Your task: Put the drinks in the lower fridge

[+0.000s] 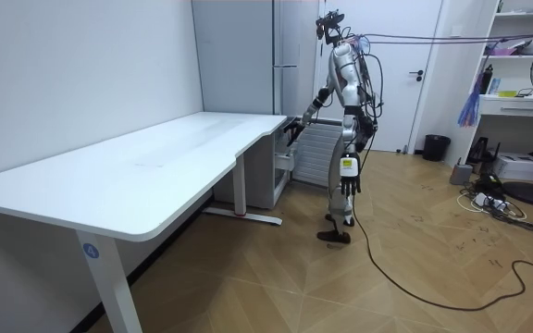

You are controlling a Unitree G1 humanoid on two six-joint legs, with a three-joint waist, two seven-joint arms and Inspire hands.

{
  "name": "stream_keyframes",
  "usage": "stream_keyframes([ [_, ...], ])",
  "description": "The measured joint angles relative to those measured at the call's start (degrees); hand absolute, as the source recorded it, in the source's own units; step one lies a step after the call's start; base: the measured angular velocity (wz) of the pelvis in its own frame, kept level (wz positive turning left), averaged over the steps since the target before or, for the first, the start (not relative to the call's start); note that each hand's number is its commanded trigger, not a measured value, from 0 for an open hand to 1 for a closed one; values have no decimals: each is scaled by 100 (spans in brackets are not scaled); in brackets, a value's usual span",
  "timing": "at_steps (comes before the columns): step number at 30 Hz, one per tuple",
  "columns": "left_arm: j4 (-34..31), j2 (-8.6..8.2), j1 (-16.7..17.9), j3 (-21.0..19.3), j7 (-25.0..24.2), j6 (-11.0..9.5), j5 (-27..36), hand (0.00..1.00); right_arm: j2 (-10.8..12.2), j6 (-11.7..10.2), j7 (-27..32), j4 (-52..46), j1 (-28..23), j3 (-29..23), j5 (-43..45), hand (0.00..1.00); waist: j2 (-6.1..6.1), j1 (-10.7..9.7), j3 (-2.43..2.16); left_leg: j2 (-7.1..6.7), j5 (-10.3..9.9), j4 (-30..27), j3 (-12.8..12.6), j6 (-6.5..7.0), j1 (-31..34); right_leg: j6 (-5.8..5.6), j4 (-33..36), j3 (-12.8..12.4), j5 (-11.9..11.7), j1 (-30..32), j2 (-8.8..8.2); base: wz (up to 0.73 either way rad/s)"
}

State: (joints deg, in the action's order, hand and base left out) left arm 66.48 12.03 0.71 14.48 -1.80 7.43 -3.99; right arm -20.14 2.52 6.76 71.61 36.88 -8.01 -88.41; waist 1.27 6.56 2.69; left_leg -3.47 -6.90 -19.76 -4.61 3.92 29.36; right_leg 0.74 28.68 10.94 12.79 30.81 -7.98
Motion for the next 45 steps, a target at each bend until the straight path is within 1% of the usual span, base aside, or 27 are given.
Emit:
stream_keyframes([
  [5, 4, 0, 0, -7, 2, 51, 1, 0, 0, 13, 0, 36, -12, 1, 108, 0, 0, -7, 0, 2, 1, 8, 3, 0, -90, 0, -11, 3, 0, -98, 7, 0],
  [9, 7, 0, -4, -20, 7, 52, 3, 0, 0, 64, 1, 57, -12, 2, 129, 0, 0, -11, 0, 8, 1, 6, 1, 0, -140, 0, -74, 16, -1, -169, 14, 0],
  [13, 17, 2, -3, -137, 5, 55, 2, 0, -1, 74, 1, 226, -13, 0, 246, 0, -13, -10, 3, 9, 1, 61, 8, 0, -345, -6, -158, 30, -7, -394, 24, 0],
  [16, 4, 16, -3, -204, -4, 27, -4, 0, -5, 109, -1, 340, -21, 1, 496, 0, -36, -46, 6, 12, 0, 102, 4, 0, -474, -14, -230, 78, -8, -551, 28, 6],
  [19, 0, 20, -3, -312, -13, -10, -3, 0, -33, 130, -46, 380, -98, 4, 857, 0, -53, -93, -1, 32, 0, 122, -2, 0, -551, -37, -357, 113, -29, -697, 67, 9],
  [20, 0, 30, -4, -329, -6, -16, -3, 0, -32, 144, -124, 389, -135, 10, 1000, 0, -50, -138, -3, 58, 0, 161, -3, 0, -591, -46, -471, 122, -67, -778, 118, 5],
  [22, 5, 40, -5, -428, 20, -33, 13, 0, -36, 162, -313, 391, -261, 63, 1116, 0, -70, -177, -12, 88, 0, 218, 7, 0, -665, -39, -625, 183, -123, -910, 157, 2],
  [23, 16, 40, -3, -441, 45, -37, 104, 0, -38, 167, -454, 393, -383, 62, 1147, 0, -86, -190, -24, 99, 0, 246, 2, 0, -749, -47, -738, 182, -153, -1036, 215, 0],
  [24, 28, 40, -1, -458, 46, -38, 145, 0, -39, 169, -512, 393, -450, 62, 1215, 0, -94, -192, -29, 103, 0, 266, 1, -1, -807, -54, -801, 183, -169, -1109, 225, 0],
  [27, 49, 53, 18, -532, 104, -65, 223, 0, -75, 182, -701, 392, -796, 117, 1588, 0, -151, -268, -81, 104, 0, 389, -10, -1, -1107, -86, -1032, 232, -229, -1494, 263, 3],
  [28, 52, 65, 45, -538, 153, -104, 221, 0, -77, 182, -734, 390, -914, 160, 1674, 0, -188, -282, -113, 105, -1, 456, -18, -1, -1231, -97, -1126, 224, -253, -1622, 281, -6],
  [29, 50, 77, 71, -572, 178, -153, 222, 0, -76, 186, -779, 381, -1017, 184, 1682, 0, -227, -319, -156, 109, -1, 532, -22, -1, -1335, -105, -1217, 195, -276, -1722, 305, -7],
  [30, 45, 78, 90, -662, 197, -174, 228, 0, -76, 182, -840, 356, -1163, 173, 1676, 0, -249, -337, -182, 113, -2, 582, -25, -1, -1442, -114, -1307, 190, -306, -1849, 326, -8],
  [31, 43, 79, 105, -686, 227, -190, 227, 0, -76, 182, -855, 328, -1248, 179, 1680, 0, -266, -336, -194, 115, -3, 621, -33, -1, -1512, -117, -1331, 181, -316, -1908, 334, 0],
  [32, 41, 78, 146, -727, 274, -238, 225, 0, -69, 182, -889, 234, -1437, 183, 1707, 0, -277, -329, -207, 118, -7, 657, -33, -1, -1644, -127, -1418, 179, -339, -2061, 350, -4],
  [33, 21, 75, 178, -757, 281, -255, 219, 0, -67, 183, -894, 187, -1532, 177, 1752, 0, -275, -349, -209, 122, -21, 674, -32, -2, -1713, -128, -1448, 177, -349, -2137, 359, -3],
  [34, 2, 71, 243, -849, 285, -275, 214, 0, -67, 182, -935, 120, -1722, 164, 1893, 0, -268, -368, -226, 134, -42, 730, -15, -5, -1847, -133, -1540, 164, -376, -2284, 389, -6],
  [35, 16, 68, 310, -1024, 295, -282, 216, 0, -64, 182, -944, 99, -1920, 164, 1970, 0, -290, -364, -239, 139, -47, 811, -9, -11, -2008, -132, -1619, 161, -386, -2434, 410, -6],
  [36, 8, 68, 351, -1117, 318, -288, 214, 0, -60, 181, -942, 99, -2025, 163, 2028, 0, -301, -362, -245, 140, -51, 844, -9, -16, -2087, -132, -1630, 166, -386, -2501, 412, -5],
  [37, 1, 62, 445, -1257, 397, -289, 225, 0, -39, 178, -936, 96, -2223, 162, 2160, 0, -325, -364, -270, 146, -64, 867, -8, -33, -2208, -134, -1694, 173, -385, -2643, 426, -4],
  [38, -3, 49, 531, -1389, 464, -291, 224, 0, 9, 161, -938, 105, -2403, 163, 2275, 0, -346, -376, -284, 157, -77, 876, -8, -47, -2317, -131, -1749, 180, -386, -2774, 443, 0],
  [39, 0, 32, 595, -1445, 524, -290, 225, 0, 59, 155, -941, 126, -2595, 174, 2406, 0, -372, -428, -292, 168, -93, 881, -4, -63, -2424, -125, -1830, 181, -390, -2884, 464, 0],
  [40, 1, 28, 663, -1454, 532, -293, 222, 0, 80, 155, -942, 122, -2706, 174, 2465, 0, -380, -429, -291, 172, -106, 885, 2, -70, -2482, -120, -1844, 177, -384, -2941, 473, 0],
  [42, 1, 15, 824, -1587, 542, -295, 210, 0, 179, 156, -925, 81, -3064, 174, 2630, 0, -406, -431, -274, 185, -161, 893, 4, -97, -2712, -107, -1913, 163, -347, -3172, 498, -4],
  [44, -13, 1, 1019, -1666, 588, -290, 170, 0, 246, 134, -911, 87, -3267, 172, 2881, 0, -410, -496, -274, 182, -215, 849, 10, -120, -2821, -105, -1934, 151, -316, -3306, 518, -3],
  [45, -13, -4, 1055, -1666, 599, -289, 149, 0, 264, 120, -901, 87, -3348, 171, 2997, 0, -437, -513, -266, 182, -242, 807, 19, -123, -2832, -102, -1945, 162, -311, -3348, 527, 0],
])
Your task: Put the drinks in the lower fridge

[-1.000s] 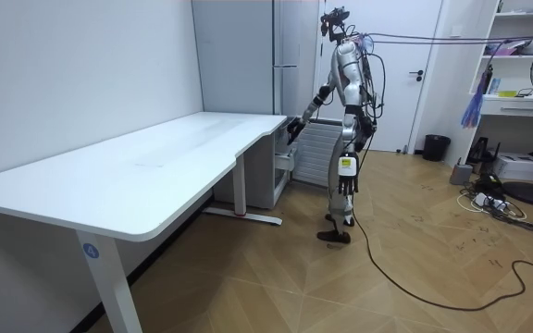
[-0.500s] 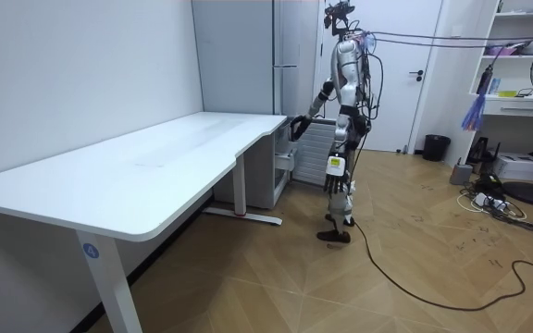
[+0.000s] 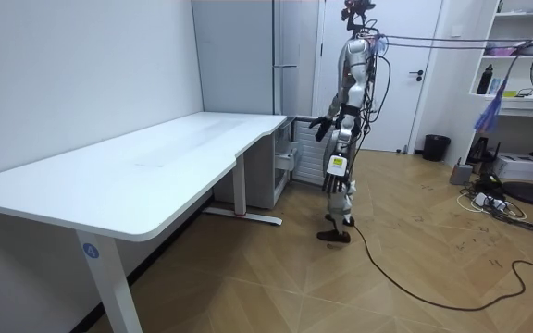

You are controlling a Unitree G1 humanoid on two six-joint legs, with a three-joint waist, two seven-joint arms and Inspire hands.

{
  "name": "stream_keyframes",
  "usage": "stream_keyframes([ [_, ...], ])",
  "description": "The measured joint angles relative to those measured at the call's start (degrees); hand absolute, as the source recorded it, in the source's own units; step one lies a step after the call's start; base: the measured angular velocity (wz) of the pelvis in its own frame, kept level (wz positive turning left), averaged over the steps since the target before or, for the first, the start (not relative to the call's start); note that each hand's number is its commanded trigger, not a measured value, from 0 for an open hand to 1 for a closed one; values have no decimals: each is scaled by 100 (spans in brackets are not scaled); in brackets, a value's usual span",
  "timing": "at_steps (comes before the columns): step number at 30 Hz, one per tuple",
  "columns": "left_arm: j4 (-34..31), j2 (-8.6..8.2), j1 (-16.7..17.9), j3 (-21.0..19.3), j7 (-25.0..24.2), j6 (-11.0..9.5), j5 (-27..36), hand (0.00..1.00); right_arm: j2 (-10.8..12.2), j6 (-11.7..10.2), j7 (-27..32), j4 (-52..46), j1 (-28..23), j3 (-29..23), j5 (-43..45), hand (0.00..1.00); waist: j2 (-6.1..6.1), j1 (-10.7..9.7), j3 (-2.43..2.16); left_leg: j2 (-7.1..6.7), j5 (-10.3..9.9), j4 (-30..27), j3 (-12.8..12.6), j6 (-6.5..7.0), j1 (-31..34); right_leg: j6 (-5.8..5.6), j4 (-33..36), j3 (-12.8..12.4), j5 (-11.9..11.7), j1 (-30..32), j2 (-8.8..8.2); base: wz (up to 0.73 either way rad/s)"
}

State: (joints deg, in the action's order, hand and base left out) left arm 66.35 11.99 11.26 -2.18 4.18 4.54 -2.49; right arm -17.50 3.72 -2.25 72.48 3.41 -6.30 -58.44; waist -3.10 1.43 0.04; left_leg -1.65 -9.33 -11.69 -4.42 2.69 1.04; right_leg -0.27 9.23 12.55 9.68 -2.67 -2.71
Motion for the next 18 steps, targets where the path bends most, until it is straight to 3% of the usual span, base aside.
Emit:
stream_keyframes([
  [2, 5, -16, 106, -9, 50, 13, -199, 0, 122, -7, 108, 7, -260, -7, 367, 0, 40, -23, -6, 4, -35, -6, 16, -18, -121, 10, -60, 0, 7, -158, 22, 2],
  [7, 6, -188, 228, -235, 189, 51, -305, 0, 460, -10, 478, -96, -504, 5, 1121, 0, 52, -28, 36, 11, -44, 52, 1, -31, -284, 18, -54, -51, 53, -289, 23, -1],
  [14, 11, -264, 295, -446, 312, 151, -402, 0, 607, -19, 962, -146, -532, -67, 1831, 0, 82, -107, 34, -2, -45, 133, -16, -30, -437, 4, -51, -89, 78, -401, 21, 0],
  [18, 11, -315, 305, -439, 326, 253, -393, 0, 665, -23, 1157, -117, -682, -78, 1726, 0, 117, -131, 27, -2, -86, 126, -9, -32, -474, 5, -54, -137, 90, -457, 29, 0],
])
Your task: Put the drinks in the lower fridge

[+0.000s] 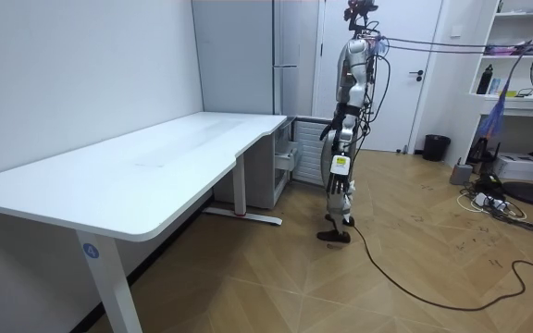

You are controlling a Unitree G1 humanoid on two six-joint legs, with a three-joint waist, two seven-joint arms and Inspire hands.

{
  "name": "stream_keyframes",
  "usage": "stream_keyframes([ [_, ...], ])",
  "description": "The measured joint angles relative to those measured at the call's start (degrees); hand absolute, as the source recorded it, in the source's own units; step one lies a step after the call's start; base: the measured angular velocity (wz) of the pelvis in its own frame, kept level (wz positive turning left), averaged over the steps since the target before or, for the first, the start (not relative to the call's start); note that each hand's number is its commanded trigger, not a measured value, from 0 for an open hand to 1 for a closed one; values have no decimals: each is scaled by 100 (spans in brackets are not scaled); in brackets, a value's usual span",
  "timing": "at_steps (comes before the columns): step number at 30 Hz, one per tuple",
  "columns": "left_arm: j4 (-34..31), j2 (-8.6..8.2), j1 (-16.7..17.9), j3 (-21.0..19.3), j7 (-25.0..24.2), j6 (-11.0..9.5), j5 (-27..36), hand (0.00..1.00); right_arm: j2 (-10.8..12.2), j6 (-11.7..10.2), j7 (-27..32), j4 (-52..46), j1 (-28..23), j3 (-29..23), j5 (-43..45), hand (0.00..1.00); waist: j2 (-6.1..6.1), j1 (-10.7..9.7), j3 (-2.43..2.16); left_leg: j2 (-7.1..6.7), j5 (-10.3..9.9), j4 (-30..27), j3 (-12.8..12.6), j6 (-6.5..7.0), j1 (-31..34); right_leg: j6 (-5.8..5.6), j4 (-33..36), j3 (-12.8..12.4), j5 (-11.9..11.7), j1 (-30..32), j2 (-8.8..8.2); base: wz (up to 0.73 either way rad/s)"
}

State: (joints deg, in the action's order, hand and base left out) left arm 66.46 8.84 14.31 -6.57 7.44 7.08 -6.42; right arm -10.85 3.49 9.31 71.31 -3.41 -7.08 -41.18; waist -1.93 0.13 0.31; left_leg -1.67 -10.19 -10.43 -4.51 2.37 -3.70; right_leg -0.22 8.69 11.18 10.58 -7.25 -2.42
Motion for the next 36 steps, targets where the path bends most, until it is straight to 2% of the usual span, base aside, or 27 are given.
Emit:
stream_keyframes([
  [3, -1, -51, -3, -8, 110, -6, 0, 0, 6, 0, 78, 4, -113, -127, -311, 0, 44, -4, -22, 9, -17, -21, -1, 6, -5, -2, 7, -22, 2, 7, -3, -1],
  [8, -6, -52, 7, -7, 110, -12, -2, 0, 38, 0, 178, -16, -140, -434, -1331, 0, 120, -141, 0, 34, -102, -140, -9, 18, -5, -10, 19, -44, 7, -33, 2, -2],
  [13, -23, -46, 37, -11, 61, -14, 0, 0, 60, -5, 179, -105, -267, -458, -2514, 0, 163, -141, -9, 23, -131, -142, -39, 27, -37, -26, 98, -147, 86, 6, -3, -5],
  [15, -22, -44, 88, -11, -35, -18, -2, 0, 115, -47, 154, -112, -270, -670, -2932, 0, 164, -163, -12, 3, -134, -142, -61, 28, -75, -25, 133, -167, 110, -2, -9, -6],
  [22, -12, -54, 149, -42, -197, -54, -5, 0, 159, -109, -90, -136, -301, -1006, -3428, 0, 189, -165, -29, 3, -154, -135, -61, 25, -102, -27, 125, -177, 118, -33, -7, 0],
  [27, -9, -61, 178, -175, -202, -55, -5, 0, 162, -149, -252, -132, -346, -1024, -3491, 0, 212, -172, -30, 3, -174, -139, -60, 22, -101, -25, 127, -177, 124, -52, -2, 0],
  [36, -22, -54, 74, -100, -210, -130, -4, 0, 169, -172, -373, -125, -292, -1034, -3759, 0, 245, -171, -41, 5, -211, -271, -7, 36, 114, -31, 166, -122, 159, 114, -24, 3],
])
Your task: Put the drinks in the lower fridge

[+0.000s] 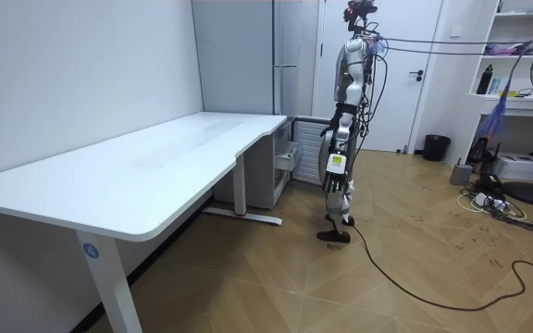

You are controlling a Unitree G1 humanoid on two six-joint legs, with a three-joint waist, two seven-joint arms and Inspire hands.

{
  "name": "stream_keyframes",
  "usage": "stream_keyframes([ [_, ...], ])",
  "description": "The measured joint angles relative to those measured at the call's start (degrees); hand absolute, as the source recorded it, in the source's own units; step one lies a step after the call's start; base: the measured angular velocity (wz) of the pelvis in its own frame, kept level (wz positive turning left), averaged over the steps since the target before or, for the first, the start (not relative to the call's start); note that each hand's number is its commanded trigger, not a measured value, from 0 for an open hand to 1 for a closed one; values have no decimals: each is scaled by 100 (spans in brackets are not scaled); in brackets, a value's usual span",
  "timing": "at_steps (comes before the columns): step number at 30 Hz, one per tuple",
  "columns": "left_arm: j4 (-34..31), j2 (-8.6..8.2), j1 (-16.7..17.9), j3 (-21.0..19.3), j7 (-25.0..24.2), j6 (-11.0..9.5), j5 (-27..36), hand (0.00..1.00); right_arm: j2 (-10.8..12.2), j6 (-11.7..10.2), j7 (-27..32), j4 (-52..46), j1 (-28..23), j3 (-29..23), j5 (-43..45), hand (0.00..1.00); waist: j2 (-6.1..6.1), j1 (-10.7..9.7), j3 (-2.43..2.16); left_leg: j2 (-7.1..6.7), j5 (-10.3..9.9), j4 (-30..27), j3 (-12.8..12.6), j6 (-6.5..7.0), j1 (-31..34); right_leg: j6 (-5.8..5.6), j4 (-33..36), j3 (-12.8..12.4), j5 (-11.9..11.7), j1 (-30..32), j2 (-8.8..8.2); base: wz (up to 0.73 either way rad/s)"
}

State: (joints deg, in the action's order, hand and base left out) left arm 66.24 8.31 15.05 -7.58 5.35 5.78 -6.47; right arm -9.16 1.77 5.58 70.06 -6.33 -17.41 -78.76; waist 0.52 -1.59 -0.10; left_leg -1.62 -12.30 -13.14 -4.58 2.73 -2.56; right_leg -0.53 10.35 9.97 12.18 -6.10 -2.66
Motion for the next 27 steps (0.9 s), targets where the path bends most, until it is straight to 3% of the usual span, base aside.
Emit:
stream_keyframes([
  [4, 10, 5, -199, 105, 15, -69, 4, 0, -1, -61, -83, 3, 382, 5, -46, 0, 82, 18, -23, 8, -11, -290, 3, 13, 571, 7, 399, 29, 6, 566, -25, 0],
  [5, 35, 22, -274, 109, 37, -110, 9, 0, 3, -71, -94, 5, 520, 39, -29, 0, 91, 38, 21, 6, -11, -415, 5, 14, 736, 17, 571, 15, 12, 754, -32, 0],
  [7, 84, 35, -382, 137, 73, -183, 6, 0, 2, -84, -147, 113, 771, 41, -56, 0, 143, 54, 53, 24, -30, -725, 9, 34, 1059, 36, 883, -49, 49, 1078, -45, 3],
  [11, 493, 67, -726, 221, 92, -326, 10, 0, -7, -114, -151, 412, 1324, 49, -242, 0, 186, 90, 161, 76, -323, -1624, 154, 59, 2036, 63, 1677, -57, 393, 2000, -57, 12],
  [13, 574, 68, -780, 222, 134, -333, 28, 0, -34, -124, -136, 439, 1418, 43, -219, 0, 192, 188, 147, 68, -364, -1958, 160, 70, 2463, 76, 2106, -43, 529, 2458, -127, 10],
  [15, 577, 82, -787, 221, 150, -332, 45, 0, -149, -124, -136, 592, 1574, 33, -260, 0, 172, 208, 145, 53, -375, -2209, 170, 85, 2854, 84, 2478, -45, 602, 2874, -202, 9],
  [19, 564, 232, -856, 243, 188, -334, 185, 0, -484, -172, -149, 732, 1740, 42, -421, 0, 91, 365, 155, -129, -354, -2585, 218, 122, 3531, 74, 3183, -67, 784, 3627, -431, 18],
  [23, 455, 429, -992, 363, 211, -353, 186, 0, -824, -170, -108, 807, 2179, 44, -356, 0, 67, 498, 161, -148, -368, -3102, 244, 135, 4220, 118, 3740, -33, 896, 4280, -515, 11],
  [27, 441, 459, -1012, 474, 317, -387, 260, 0, -1121, -165, -93, 806, 2579, 46, -396, 0, 28, 548, 168, -235, -439, -3518, 306, 96, 4733, 123, 4226, -31, 1087, 4774, -613, 18],
])
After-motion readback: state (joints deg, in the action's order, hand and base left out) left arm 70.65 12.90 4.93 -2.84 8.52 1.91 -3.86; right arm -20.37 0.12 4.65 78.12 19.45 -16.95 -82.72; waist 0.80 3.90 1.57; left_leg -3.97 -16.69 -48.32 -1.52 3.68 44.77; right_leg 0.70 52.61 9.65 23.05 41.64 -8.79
